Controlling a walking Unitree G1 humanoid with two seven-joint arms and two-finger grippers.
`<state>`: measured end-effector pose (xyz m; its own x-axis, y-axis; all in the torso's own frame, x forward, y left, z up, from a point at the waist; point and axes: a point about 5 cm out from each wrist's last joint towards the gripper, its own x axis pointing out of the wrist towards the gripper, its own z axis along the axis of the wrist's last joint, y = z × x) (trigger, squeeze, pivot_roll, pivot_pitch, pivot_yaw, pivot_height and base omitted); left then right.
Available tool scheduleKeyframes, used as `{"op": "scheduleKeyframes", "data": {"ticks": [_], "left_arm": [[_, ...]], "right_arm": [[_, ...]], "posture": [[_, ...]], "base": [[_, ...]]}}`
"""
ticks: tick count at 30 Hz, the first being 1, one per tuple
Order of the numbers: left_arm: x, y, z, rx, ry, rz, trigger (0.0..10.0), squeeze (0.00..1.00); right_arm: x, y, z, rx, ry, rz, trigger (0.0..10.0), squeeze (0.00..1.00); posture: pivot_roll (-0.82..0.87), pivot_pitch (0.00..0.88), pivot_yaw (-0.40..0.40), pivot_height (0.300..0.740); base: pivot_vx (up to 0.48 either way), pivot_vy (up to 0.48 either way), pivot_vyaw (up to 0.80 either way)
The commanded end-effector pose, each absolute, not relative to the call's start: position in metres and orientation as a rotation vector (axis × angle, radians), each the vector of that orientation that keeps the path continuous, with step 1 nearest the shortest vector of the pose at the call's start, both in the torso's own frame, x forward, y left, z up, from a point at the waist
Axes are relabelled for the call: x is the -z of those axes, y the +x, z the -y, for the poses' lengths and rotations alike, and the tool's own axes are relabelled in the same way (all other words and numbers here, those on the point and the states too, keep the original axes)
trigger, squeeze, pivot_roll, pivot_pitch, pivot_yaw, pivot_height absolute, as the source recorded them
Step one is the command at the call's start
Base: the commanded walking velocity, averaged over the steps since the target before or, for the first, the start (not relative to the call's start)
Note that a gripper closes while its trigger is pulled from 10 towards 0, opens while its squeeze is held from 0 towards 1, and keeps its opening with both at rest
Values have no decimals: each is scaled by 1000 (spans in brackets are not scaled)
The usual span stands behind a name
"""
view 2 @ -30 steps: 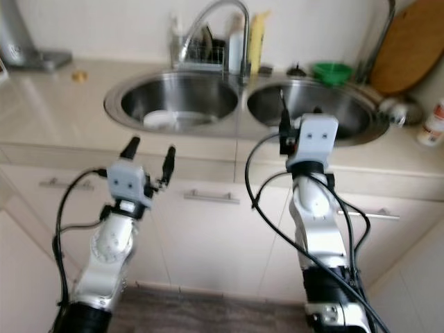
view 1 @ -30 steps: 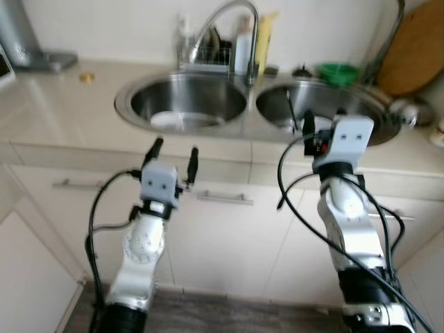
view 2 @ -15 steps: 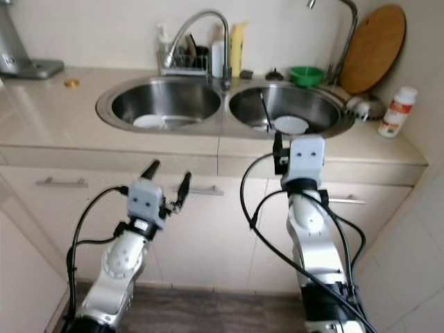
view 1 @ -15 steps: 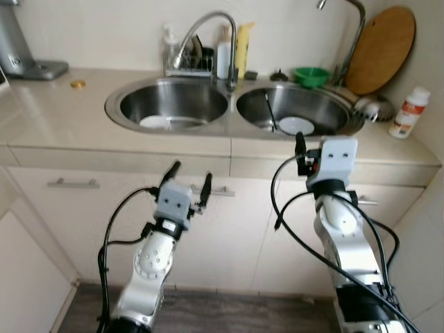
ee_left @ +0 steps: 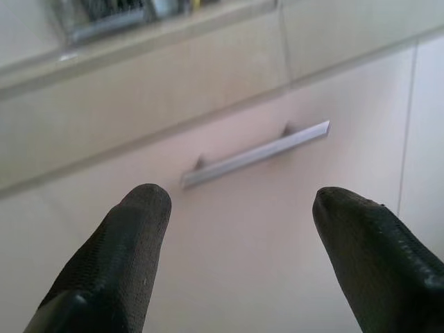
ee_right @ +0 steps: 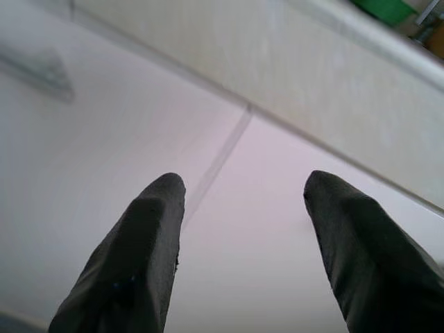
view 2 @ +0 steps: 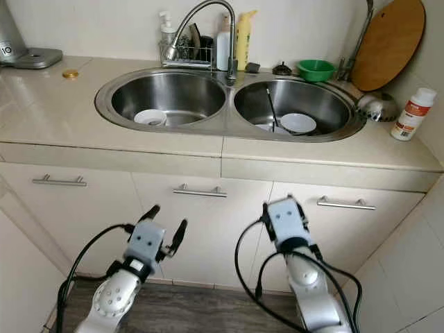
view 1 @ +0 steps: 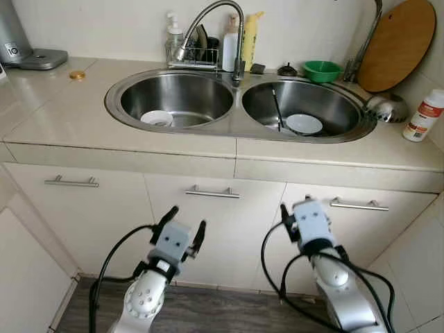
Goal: Kitchen organization
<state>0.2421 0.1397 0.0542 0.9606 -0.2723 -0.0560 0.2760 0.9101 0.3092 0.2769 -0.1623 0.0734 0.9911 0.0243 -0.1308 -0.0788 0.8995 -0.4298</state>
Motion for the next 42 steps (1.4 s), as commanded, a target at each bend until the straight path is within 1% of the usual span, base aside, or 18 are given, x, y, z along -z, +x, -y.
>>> {"op": "scheduleKeyframes", "data": {"ticks": [1, 2, 4, 5, 6, 7, 10, 12, 14, 16, 17, 19, 24, 42], "left_arm": [[-50, 241, -143, 266, 332, -47, 10000, 0], [-47, 240, -144, 254, 346, -69, 10000, 0], [-47, 239, -145, 249, 369, -80, 10000, 0], [-49, 233, -146, 269, 386, -87, 10000, 0], [-49, 233, -146, 269, 386, -87, 10000, 0], [-49, 226, -148, 281, 393, -100, 10000, 0], [-45, 216, -152, 277, 389, -125, 10000, 0], [-44, 215, -153, 276, 390, -129, 10000, 0], [-35, 215, -156, 243, 328, -167, 10000, 0], [-32, 218, -156, 234, 313, -169, 10000, 0], [-34, 223, -154, 245, 313, -151, 10000, 0], [-33, 225, -152, 255, 317, -153, 10000, 0], [-30, 225, -152, 250, 292, -177, 10000, 0], [-28, 226, -151, 260, 280, -166, 10000, 0]], "right_arm": [[-63, 272, 171, 9, -552, -176, 10000, 0], [-55, 267, 175, 23, -664, -187, 10000, 0], [-47, 260, 175, -86, -687, -208, 10000, 0], [-44, 254, 173, -197, -631, -233, 10000, 0], [-44, 254, 173, -197, -631, -233, 10000, 0], [-42, 247, 174, -230, -591, -243, 10000, 0], [-40, 235, 176, -205, -571, -259, 10000, 0], [-39, 233, 176, -204, -566, -262, 10000, 0], [-36, 226, 170, -229, -554, -245, 10000, 0], [-34, 226, 170, -238, -543, -241, 10000, 0], [-32, 228, 173, -219, -515, -246, 10000, 0], [-32, 230, 177, -202, -522, -233, 10000, 0], [-35, 229, 175, -219, -509, -187, 10000, 0], [-34, 229, 172, -214, -457, -135, 10000, 0]], "posture": [[57, 0, -36, 740], [53, 0, -36, 740], [41, 0, -34, 740], [31, 0, -29, 740], [31, 0, -29, 740], [29, 0, -28, 740], [22, 0, -23, 740], [22, 0, -23, 740], [18, 0, -17, 740], [8, 0, -16, 740], [7, 0, -14, 740], [5, 0, -15, 740], [6, 0, -17, 740], [17, 0, -13, 740]], "base": [[0, 0, 0], [0, 0, 0], [0, 0, 0], [0, 0, 0], [0, 0, 0], [0, 0, 0], [0, 0, 0], [0, 0, 0], [0, 0, 0], [0, 0, 0], [0, 0, 0], [0, 0, 0], [0, 0, 0], [0, 0, 0]]}}
